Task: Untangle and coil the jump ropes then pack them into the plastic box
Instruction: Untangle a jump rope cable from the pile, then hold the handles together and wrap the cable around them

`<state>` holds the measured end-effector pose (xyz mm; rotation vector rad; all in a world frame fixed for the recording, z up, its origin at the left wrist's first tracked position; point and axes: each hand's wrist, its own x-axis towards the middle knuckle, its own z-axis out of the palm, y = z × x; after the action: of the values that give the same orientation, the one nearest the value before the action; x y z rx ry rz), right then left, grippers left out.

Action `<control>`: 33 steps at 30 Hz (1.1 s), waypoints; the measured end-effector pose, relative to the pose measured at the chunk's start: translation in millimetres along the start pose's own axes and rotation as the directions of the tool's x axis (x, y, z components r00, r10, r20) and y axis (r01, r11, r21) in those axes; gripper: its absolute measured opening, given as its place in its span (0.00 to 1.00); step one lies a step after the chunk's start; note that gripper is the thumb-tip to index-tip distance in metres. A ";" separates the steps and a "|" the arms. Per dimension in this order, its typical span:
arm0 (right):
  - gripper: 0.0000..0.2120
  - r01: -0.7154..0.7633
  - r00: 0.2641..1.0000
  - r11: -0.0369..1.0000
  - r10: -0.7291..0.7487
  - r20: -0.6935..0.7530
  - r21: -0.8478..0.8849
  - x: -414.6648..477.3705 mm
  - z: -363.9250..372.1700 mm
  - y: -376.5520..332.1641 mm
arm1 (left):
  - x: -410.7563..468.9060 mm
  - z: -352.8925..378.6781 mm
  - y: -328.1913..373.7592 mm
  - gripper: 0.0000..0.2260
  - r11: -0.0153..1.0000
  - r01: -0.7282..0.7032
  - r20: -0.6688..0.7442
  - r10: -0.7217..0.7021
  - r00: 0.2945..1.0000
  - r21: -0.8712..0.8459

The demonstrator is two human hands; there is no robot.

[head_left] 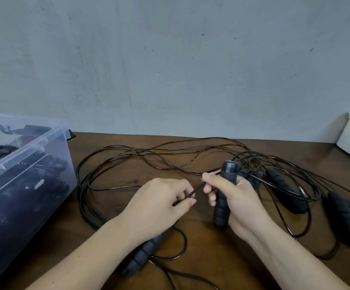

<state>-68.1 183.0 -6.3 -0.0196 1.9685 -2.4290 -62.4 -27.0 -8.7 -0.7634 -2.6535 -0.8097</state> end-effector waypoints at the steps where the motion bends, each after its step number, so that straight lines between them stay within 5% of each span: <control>1: 0.08 0.005 1.000 1.000 -0.005 -0.026 0.022 2.6 -3.7 -2.9 | -0.3 0.6 1.2 0.07 1.000 -0.004 -0.002 0.004 1.000 -0.003; 14: 0.08 -0.062 0.990 0.985 0.082 -0.116 0.163 13.1 -16.2 -10.8 | -3.0 -0.7 1.4 0.16 0.997 0.064 0.166 -0.072 0.984 0.051; 20: 0.23 -0.241 0.970 0.970 0.241 -0.020 0.018 1.6 -0.2 -5.0 | 4.2 -0.4 -1.0 0.08 0.922 0.227 -0.070 -0.260 0.963 -0.313; 24: 0.15 -0.338 0.929 0.937 0.317 0.192 0.092 -7.1 6.3 -0.9 | 6.3 0.6 -4.0 0.12 0.788 0.321 -0.057 -0.409 0.911 -0.526; 33: 0.12 -0.125 0.981 0.992 0.129 0.147 -0.037 -10.7 14.3 9.1 | 6.0 10.7 1.0 0.09 0.672 0.356 -0.056 -0.510 0.858 -0.650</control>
<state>-57.1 167.3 -12.3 -0.0713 1.8789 -2.2518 -67.8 -17.7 -14.6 -0.0913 -2.3561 -1.8443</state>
